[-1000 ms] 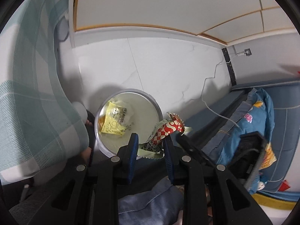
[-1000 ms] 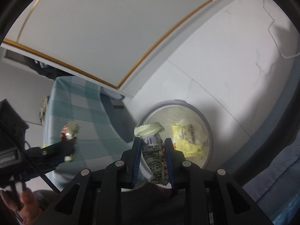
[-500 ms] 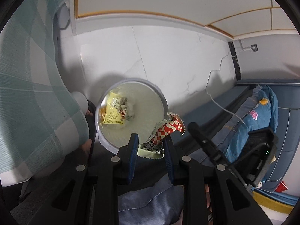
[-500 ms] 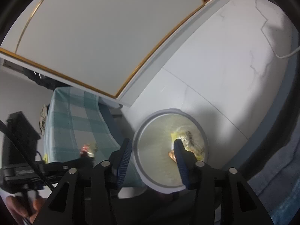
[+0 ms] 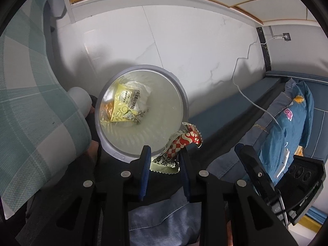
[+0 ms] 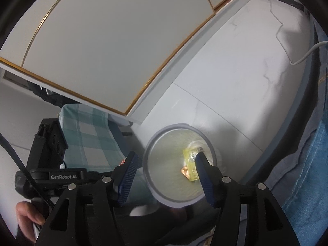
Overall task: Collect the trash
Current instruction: 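Open the right gripper over the bin while the left gripper releases its wrapper, then move both grippers back over the remaining wrappers on the table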
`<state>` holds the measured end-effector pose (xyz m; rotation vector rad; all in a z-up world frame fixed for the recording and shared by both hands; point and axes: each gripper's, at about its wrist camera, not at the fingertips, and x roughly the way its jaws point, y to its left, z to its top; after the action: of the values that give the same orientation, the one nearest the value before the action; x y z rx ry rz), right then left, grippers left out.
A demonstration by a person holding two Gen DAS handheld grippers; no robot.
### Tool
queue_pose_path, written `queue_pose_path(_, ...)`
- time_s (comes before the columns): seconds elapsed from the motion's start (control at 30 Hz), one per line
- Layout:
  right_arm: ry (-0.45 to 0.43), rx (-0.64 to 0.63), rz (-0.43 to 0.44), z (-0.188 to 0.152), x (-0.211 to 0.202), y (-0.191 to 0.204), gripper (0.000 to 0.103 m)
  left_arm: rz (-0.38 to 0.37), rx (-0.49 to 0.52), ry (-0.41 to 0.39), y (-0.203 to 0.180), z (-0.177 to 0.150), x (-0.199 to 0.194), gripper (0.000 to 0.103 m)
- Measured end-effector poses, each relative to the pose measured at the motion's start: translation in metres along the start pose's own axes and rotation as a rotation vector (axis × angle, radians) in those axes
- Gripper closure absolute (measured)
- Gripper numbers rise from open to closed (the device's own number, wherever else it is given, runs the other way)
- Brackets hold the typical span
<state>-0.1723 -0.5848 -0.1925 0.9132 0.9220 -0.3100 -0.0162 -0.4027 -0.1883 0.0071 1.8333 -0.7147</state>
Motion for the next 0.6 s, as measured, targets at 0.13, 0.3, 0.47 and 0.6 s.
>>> queue_pose_path(0.13,-0.005,0.006,-0.007,0.000,-0.001,-0.002,0.042,-0.002,0.004,0.014,-0.001,0.004,0.002,0.080)
queue_pose_path(0.3,-0.005,0.017,-0.010,-0.001,-0.002,-0.005,0.041,-0.004,-0.012,0.006,0.000,0.005,0.000,0.065)
queue_pose_path(0.47,0.000,0.008,-0.014,-0.001,-0.001,-0.002,0.038,0.005,-0.018,-0.048,0.001,0.003,-0.011,0.041)
queue_pose_path(0.6,-0.003,-0.002,-0.009,0.000,-0.005,0.002,0.033,0.033,-0.002,-0.116,-0.002,0.002,-0.022,0.040)
